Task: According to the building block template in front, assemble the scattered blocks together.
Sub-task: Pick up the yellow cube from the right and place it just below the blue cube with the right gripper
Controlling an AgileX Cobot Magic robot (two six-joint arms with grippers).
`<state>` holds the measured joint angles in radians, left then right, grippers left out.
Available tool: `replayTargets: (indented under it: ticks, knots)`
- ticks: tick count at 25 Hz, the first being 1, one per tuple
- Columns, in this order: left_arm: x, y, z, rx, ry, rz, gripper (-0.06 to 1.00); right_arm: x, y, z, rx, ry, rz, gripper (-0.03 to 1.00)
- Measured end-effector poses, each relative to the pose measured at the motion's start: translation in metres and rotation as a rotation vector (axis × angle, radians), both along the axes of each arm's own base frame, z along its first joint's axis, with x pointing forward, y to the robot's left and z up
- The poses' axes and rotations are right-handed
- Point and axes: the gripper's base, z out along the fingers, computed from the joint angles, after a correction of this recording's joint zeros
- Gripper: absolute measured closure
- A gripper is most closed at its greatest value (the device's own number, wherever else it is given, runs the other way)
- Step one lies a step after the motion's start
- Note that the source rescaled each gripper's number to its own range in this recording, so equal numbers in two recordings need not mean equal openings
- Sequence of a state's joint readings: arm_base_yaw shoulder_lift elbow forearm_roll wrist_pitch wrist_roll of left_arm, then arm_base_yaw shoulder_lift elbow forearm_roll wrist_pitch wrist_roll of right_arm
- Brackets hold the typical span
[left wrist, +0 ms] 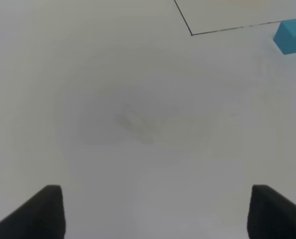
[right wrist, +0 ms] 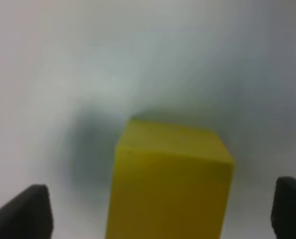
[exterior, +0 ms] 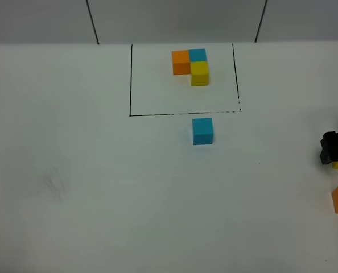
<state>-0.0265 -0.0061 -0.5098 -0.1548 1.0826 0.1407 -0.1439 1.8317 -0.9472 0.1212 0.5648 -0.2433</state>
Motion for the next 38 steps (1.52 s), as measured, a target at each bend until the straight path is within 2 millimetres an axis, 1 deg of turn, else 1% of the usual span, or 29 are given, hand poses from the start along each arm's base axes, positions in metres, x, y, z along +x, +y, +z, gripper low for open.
replayTargets:
  ticks: [6,8,25,31,34,38]
  knots:
    - [0.0,0.0,0.0,0.0,0.0,0.0,0.32,0.0,0.0,-0.0004,0.0,0.001,0.0,0.21]
    - [0.0,0.0,0.0,0.0,0.0,0.0,0.32,0.0001,0.0,-0.0003,0.0,0.0,0.0,0.22]
    - [0.0,0.0,0.0,0.0,0.0,0.0,0.32,0.0008,-0.0008,-0.0006,-0.009,-0.007,0.004,0.23]
    - [0.0,0.0,0.0,0.0,0.0,0.0,0.32,0.0022,-0.0011,-0.0095,-0.007,0.008,-0.004,0.24]
    - [0.0,0.0,0.0,0.0,0.0,0.0,0.32,0.0026,-0.0012,-0.0102,-0.007,0.006,-0.008,0.28]
    - [0.0,0.0,0.0,0.0,0.0,0.0,0.32,0.0027,-0.0012,-0.0101,-0.007,0.005,-0.008,0.36]
